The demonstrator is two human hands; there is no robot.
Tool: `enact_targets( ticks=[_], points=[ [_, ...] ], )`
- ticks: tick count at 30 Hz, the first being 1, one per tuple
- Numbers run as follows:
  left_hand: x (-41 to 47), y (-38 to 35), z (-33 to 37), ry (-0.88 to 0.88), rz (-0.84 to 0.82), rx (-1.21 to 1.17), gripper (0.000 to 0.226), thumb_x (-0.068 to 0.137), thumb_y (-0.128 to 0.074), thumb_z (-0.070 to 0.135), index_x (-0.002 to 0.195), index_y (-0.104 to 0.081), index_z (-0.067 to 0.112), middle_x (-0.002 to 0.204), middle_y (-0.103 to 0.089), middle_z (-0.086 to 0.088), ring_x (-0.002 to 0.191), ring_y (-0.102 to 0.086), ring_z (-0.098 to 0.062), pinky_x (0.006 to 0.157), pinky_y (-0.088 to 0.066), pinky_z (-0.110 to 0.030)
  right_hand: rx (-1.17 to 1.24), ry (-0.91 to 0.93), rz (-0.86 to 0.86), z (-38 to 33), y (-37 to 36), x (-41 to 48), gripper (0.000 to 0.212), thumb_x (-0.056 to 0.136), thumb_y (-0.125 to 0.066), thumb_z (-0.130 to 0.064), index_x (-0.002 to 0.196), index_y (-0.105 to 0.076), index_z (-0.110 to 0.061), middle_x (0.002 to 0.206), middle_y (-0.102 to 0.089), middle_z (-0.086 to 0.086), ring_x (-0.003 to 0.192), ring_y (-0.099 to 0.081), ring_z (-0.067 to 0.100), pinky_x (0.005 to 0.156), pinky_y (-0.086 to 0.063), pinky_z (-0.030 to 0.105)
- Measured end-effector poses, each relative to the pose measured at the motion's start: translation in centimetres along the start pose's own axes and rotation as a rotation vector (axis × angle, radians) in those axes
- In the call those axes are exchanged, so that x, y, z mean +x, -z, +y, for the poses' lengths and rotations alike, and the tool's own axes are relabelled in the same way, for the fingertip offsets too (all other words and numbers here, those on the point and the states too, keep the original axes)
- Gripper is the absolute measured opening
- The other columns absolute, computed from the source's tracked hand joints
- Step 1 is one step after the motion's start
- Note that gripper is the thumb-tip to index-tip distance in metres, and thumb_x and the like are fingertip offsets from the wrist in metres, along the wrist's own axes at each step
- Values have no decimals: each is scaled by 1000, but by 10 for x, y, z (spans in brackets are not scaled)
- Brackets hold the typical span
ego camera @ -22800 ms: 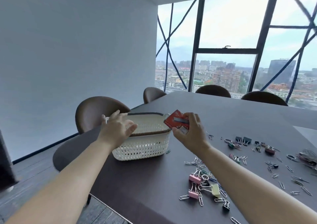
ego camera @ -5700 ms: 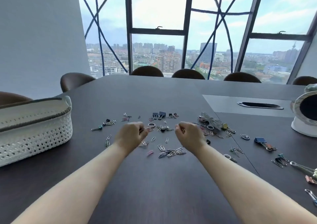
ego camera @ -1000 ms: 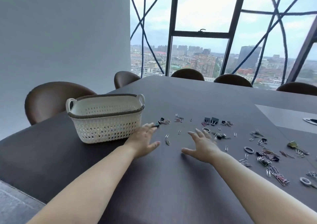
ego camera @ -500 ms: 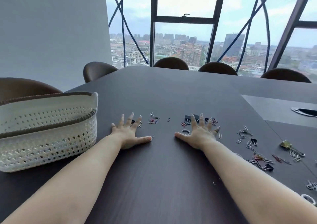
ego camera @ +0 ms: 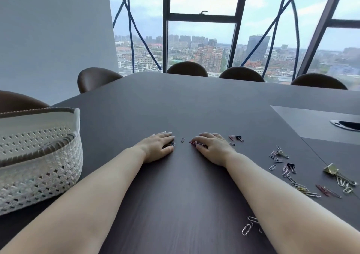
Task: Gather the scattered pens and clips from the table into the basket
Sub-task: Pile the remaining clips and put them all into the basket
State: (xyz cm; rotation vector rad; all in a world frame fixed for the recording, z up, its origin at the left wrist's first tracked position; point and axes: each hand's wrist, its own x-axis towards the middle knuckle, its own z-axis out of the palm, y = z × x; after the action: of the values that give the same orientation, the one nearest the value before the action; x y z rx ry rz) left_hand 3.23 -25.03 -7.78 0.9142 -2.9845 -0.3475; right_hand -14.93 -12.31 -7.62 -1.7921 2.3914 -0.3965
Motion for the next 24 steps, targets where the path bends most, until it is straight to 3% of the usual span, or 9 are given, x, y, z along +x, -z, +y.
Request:
enact_targets(
  ticks=[9, 12, 14, 16, 17, 19, 22, 24],
  points=[
    [-69, -20, 53, -175, 19, -59, 46, 100, -30, 29, 145, -25, 19, 156, -16, 8, 143, -9, -5, 118, -6, -25, 56, 170, -75, -9, 7, -97, 33, 97, -39, -31, 126, -51, -41, 148, -36, -2, 139, -23, 18, 113, -12, 25],
    [-92, -20, 68, -215, 79, -146, 44, 97, -40, 29, 140, -37, 20, 151, -30, 10, 139, -25, -6, 114, -18, -21, 242, 145, -82, -2, 15, -126, 31, 95, -46, -23, 122, -58, -33, 142, -47, 0, 136, -34, 16, 115, -18, 25],
    [-98, -18, 71, -191, 148, -232, 43, 94, -47, 32, 135, -43, 21, 146, -38, 10, 132, -39, -9, 109, -28, -23, 508, 71, -78, 3, 24, -135, 27, 92, -52, -25, 113, -63, -39, 130, -59, 6, 127, -48, 23, 113, -32, 37],
    [-93, -13, 71, -149, 226, -340, 41, 93, -50, 31, 132, -46, 19, 142, -41, 7, 125, -47, -16, 103, -35, -27, 653, 21, 75, 10, 33, -131, 21, 88, -56, -28, 99, -68, -41, 113, -69, 11, 111, -56, 39, 99, -43, 54],
    [-86, -11, 70, -128, 259, -386, 40, 93, -50, 29, 132, -46, 18, 141, -42, 4, 124, -48, -17, 102, -37, -29, 652, 4, 179, 14, 37, -124, 18, 88, -57, -26, 96, -71, -34, 104, -72, 8, 103, -60, 41, 94, -46, 55],
    [-66, -7, 66, -98, 294, -387, 41, 94, -48, 29, 132, -45, 15, 142, -42, 1, 128, -44, -16, 106, -34, -31, 573, -47, 344, 26, 40, -102, 19, 89, -55, -19, 95, -73, -17, 92, -73, 2, 94, -68, 27, 91, -52, 44],
    [-24, -6, 57, -41, 214, -273, 51, 95, -43, 35, 141, -33, 14, 152, -27, 0, 141, -21, -14, 116, -17, -31, 338, -131, 387, 45, 42, -60, 24, 90, -51, -22, 106, -68, -16, 109, -71, 3, 107, -62, 20, 93, -46, 29],
    [4, -8, 50, 19, 111, -226, 59, 96, -37, 41, 146, -20, 14, 157, -12, -1, 145, -4, -14, 119, -5, -34, 155, -192, 241, 61, 36, -33, 41, 91, -47, -30, 130, -50, -20, 139, -50, 4, 133, -39, 22, 108, -31, 31]
  ],
)
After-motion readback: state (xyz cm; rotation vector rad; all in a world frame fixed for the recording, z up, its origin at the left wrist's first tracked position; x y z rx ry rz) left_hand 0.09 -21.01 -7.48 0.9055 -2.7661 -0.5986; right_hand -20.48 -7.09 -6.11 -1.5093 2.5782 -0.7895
